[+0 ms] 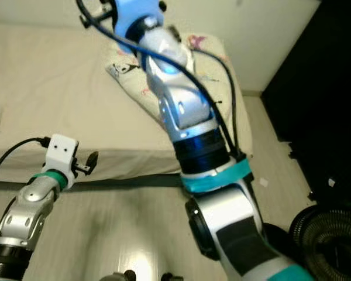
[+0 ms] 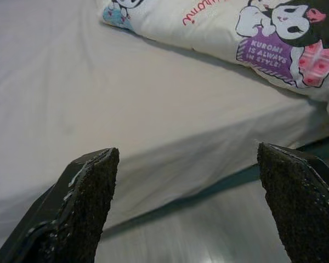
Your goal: Clean up the room
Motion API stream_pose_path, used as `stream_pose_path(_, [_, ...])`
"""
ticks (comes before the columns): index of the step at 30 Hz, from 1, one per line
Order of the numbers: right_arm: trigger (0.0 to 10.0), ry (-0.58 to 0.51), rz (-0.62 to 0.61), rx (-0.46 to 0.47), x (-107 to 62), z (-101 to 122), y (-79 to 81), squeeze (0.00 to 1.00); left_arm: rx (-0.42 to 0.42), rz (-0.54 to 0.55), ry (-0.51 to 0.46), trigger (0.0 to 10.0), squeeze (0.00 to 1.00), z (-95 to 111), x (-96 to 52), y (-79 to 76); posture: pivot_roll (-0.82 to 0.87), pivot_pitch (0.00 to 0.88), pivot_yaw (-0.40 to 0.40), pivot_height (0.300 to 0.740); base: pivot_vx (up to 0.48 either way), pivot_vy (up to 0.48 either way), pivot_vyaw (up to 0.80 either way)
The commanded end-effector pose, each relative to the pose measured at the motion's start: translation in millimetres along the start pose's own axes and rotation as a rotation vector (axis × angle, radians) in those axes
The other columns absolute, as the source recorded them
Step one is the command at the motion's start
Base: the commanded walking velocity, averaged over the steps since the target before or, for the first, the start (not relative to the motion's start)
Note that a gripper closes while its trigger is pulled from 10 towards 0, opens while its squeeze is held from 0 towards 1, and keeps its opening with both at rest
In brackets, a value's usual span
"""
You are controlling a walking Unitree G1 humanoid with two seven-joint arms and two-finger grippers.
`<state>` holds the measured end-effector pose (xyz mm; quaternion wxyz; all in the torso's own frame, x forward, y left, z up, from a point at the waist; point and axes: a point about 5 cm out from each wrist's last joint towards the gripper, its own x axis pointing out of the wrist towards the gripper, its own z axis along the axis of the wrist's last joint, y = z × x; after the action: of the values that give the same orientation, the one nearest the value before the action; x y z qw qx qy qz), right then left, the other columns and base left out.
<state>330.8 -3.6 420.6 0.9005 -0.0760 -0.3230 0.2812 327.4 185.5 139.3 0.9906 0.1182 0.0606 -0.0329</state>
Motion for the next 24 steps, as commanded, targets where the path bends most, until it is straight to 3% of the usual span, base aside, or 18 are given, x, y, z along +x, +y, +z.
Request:
stream_pose_path(1, [10.0,0.026,0.004,-0.037,-0.1,0,-1.9,0.0,-0.01,-0.015,0.035,10.0,0.0,-8,-4.8,-2.8,0.16,0.208,-0.004,0.74,0.0,0.0,0.0])
stream_pose_path(7, [10.0,0.082,-0.044,-0.179,-1.0,-7,-8.1,0.0,-0.014,-0.013,0.043,10.0,0.0,-9,-6.2,-2.3,0.16,0.217,-0.01,0.74,0.0,0.0,0.0])
stream_pose_path(20, [10.0,0.189,-0.088,-0.306,-4.9,-30,-15.9,0.0,-0.007,-0.014,0.059,10.0,0.0,-13,-10.7,-2.2,0.16,0.221,-0.013,0.74,0.0,0.0,0.0])
stream_pose_path(21, [10.0,0.212,-0.1,-0.237,-8.0,-37,-20.3,0.0,-0.007,-0.013,0.06,10.0,0.0,-13,-11.3,-2.0,0.16,0.221,-0.013,0.74,0.0,0.0,0.0])
stream_pose_path(23, [10.0,0.256,-0.143,-0.303,-13.8,-48,-35.6,0.0,-0.006,-0.013,0.061,10.0,0.0,-13,-12.1,-2.3,0.16,0.225,-0.02,0.74,0.0,0.0,0.0])
stream_pose_path(24, [10.0,0.256,-0.143,-0.303,-13.8,-48,-35.6,0.0,-0.006,-0.013,0.061,10.0,0.0,-13,-12.1,-2.3,0.16,0.225,-0.02,0.74,0.0,0.0,0.0])
